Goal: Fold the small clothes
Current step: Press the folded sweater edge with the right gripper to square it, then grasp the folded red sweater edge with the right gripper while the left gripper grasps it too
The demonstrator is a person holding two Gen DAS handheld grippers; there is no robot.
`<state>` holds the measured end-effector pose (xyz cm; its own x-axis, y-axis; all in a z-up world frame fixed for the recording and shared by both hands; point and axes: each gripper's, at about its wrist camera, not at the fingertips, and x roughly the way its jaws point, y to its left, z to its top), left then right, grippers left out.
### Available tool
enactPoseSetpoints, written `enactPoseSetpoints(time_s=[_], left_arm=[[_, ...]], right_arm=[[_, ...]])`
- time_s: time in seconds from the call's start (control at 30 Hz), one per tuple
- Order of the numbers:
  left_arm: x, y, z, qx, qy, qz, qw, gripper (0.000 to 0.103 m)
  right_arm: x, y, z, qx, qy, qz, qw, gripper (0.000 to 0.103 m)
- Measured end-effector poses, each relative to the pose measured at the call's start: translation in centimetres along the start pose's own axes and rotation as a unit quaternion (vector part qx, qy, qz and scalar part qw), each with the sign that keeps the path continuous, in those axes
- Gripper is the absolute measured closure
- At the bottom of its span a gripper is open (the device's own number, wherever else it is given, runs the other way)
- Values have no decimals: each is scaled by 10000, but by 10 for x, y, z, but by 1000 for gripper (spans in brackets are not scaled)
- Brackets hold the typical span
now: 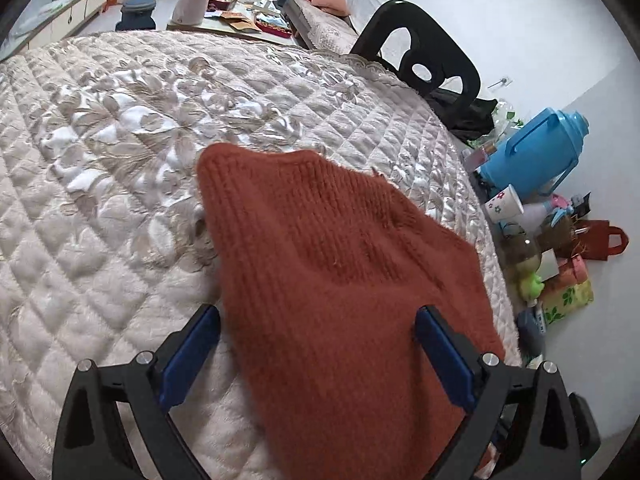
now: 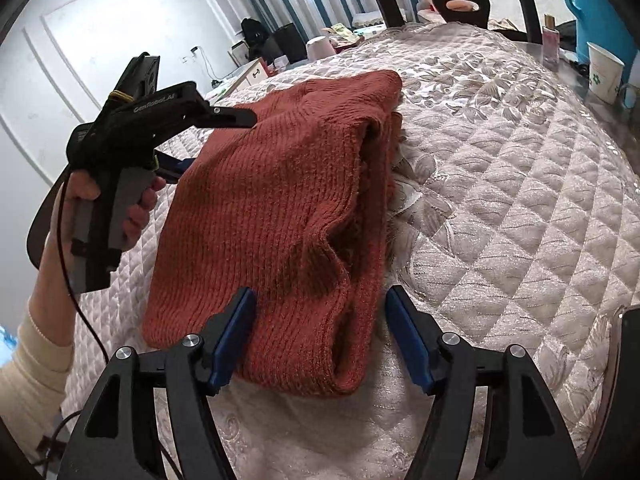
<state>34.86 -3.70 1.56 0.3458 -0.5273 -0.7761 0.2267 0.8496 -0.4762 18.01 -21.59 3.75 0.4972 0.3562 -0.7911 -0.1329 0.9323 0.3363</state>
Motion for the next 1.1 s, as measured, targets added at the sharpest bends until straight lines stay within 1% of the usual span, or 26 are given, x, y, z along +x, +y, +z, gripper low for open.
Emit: enactPoseSetpoints(time_s=[0.13, 0.27, 0.33, 0.43, 0.5, 0.6, 0.73, 0.77, 0.8, 0.83, 0.87, 0.9, 1.0, 1.03, 1.1], left_arm=[[4, -2, 4, 27, -45, 2, 10000, 5], [7, -10, 1, 292, 9, 91, 9995, 5], [7, -10, 1, 330, 31, 57, 9994, 5], [7, -7, 3, 283, 51, -12, 9996, 5], [6, -5, 4, 216, 47, -54, 9997, 5], [8, -9, 2, 368, 33, 43, 9993, 5], [10, -13, 1, 512, 30, 171, 9985, 5], [11, -14, 1, 532, 40, 206, 9984, 5], [11, -14, 2, 549, 53, 241, 9982, 7], [10, -14, 2, 556, 56, 277, 9981, 10], [10, -13, 3, 547, 57, 307, 9980, 12], [10, -13, 3, 522, 51, 333, 9981, 17], [8, -8, 5, 389, 28, 298, 9988, 18], [8, -8, 5, 383, 32, 292, 9988, 19], [8, -9, 4, 426, 39, 313, 9986, 19]], right_arm=[[-1, -1, -2, -2, -62, 33, 10000, 35], [-5, -5, -5, 62, -89, 147, 9998, 36], [-6, -3, -6, 21, -82, 96, 9999, 36], [-10, -6, -8, 75, -235, -127, 9996, 36], [-11, -8, -10, 116, -276, -90, 9995, 36], [-7, -5, -5, 101, -183, -54, 9998, 36], [-1, 0, 0, 32, -170, 132, 9998, 35], [-1, -1, 0, 55, -161, 188, 9997, 35], [-1, -4, 1, 132, -159, 339, 9992, 38], [0, -7, 1, 240, -154, 494, 9984, 50], [1, -10, 0, 339, -119, 593, 9976, 55], [3, -14, 0, 497, -45, 790, 9956, 58], [4, -24, -4, 863, 88, 1260, 9882, 62], [6, -30, -5, 1095, 201, 1545, 9817, 62], [7, -39, -7, 1332, 272, 1778, 9746, 62]])
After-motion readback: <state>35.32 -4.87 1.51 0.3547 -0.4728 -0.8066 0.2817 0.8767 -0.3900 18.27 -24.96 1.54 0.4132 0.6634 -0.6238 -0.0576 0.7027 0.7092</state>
